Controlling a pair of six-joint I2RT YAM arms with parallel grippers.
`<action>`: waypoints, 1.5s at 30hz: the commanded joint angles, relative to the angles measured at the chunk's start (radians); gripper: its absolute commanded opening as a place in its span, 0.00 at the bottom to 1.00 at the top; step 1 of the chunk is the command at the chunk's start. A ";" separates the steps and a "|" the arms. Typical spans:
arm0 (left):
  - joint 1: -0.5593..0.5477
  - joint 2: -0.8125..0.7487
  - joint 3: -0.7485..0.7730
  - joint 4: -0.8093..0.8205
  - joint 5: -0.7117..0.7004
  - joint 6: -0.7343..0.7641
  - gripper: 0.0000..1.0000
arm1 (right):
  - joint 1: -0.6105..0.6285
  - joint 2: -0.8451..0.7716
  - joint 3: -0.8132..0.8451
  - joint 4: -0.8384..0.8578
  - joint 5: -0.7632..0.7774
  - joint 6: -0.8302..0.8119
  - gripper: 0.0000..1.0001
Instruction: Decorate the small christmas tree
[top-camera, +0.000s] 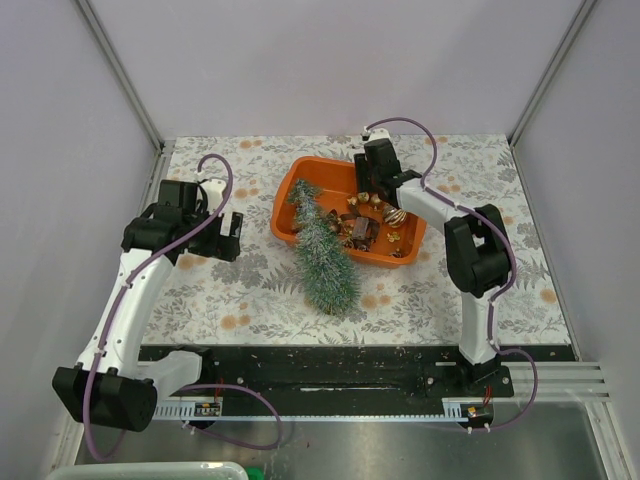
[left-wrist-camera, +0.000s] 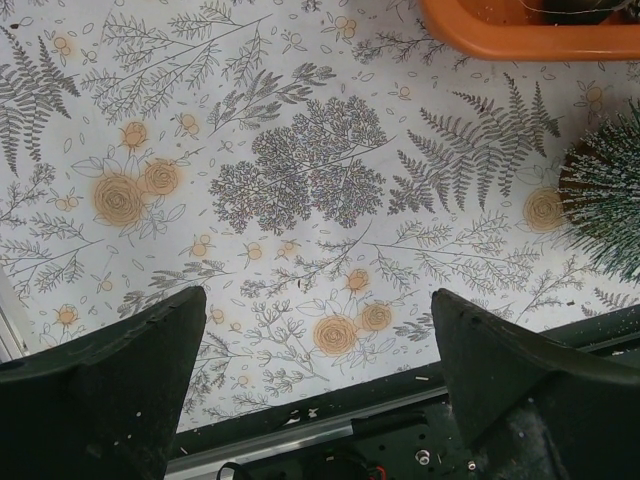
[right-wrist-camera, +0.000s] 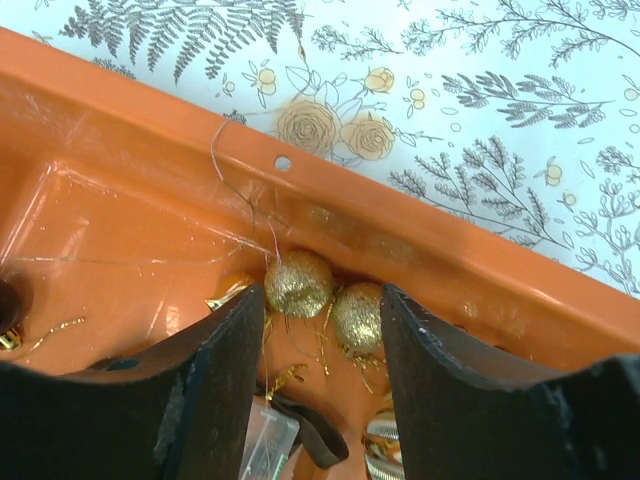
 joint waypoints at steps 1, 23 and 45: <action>0.006 0.012 0.048 0.016 0.014 -0.006 0.99 | -0.010 0.016 -0.006 0.136 -0.042 -0.035 0.55; 0.004 0.031 0.126 -0.012 0.008 -0.014 0.99 | -0.016 -0.149 0.021 0.177 -0.183 -0.024 0.00; -0.100 0.204 0.367 0.254 -0.003 -0.025 0.99 | -0.005 -0.404 0.357 0.032 -0.622 0.015 0.00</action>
